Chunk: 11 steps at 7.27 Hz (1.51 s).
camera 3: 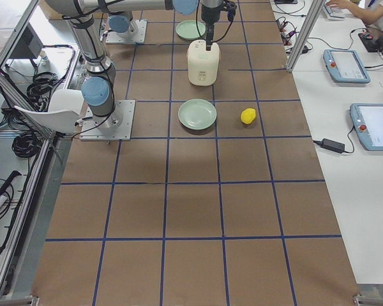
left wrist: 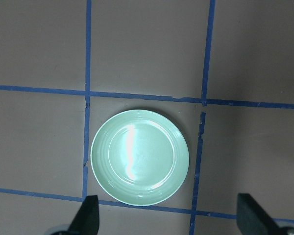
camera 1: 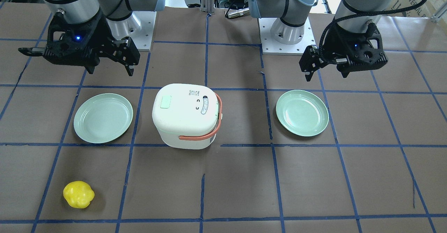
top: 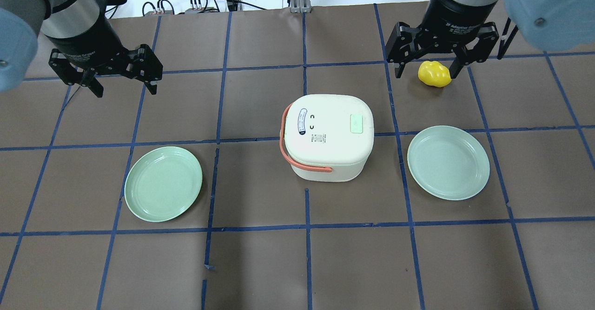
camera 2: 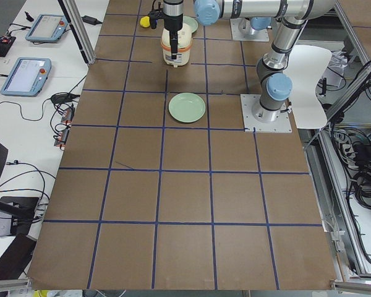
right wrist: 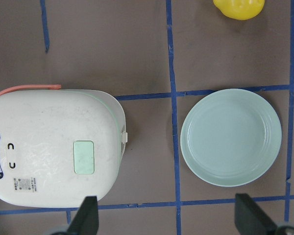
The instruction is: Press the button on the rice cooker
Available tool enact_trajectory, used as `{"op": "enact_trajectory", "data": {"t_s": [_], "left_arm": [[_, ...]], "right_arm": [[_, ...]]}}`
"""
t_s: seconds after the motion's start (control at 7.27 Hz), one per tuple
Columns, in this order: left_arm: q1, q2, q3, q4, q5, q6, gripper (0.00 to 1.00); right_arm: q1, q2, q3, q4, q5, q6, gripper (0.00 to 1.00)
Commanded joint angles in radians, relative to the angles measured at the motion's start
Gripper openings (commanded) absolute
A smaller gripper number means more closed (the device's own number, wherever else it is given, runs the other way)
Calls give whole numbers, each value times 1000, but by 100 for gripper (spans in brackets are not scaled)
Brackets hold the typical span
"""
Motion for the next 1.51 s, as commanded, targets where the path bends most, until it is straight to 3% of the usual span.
{"op": "enact_trajectory", "data": {"t_s": [0.0, 0.41, 0.55, 0.69, 1.1, 1.38], "left_arm": [[0, -1, 0, 0, 0, 0, 100], [0, 0, 0, 0, 0, 0, 100], [0, -1, 0, 0, 0, 0, 100], [0, -2, 0, 0, 0, 0, 100], [0, -1, 0, 0, 0, 0, 100], [0, 0, 0, 0, 0, 0, 100]], "right_arm": [[0, -1, 1, -1, 10, -4, 84], [0, -1, -2, 6, 5, -6, 25], [3, -11, -1, 20, -1, -7, 10], [3, -13, -2, 49, -6, -7, 4], [26, -1, 16, 49, 7, 16, 3], [67, 25, 86, -16, 7, 106, 3]]}}
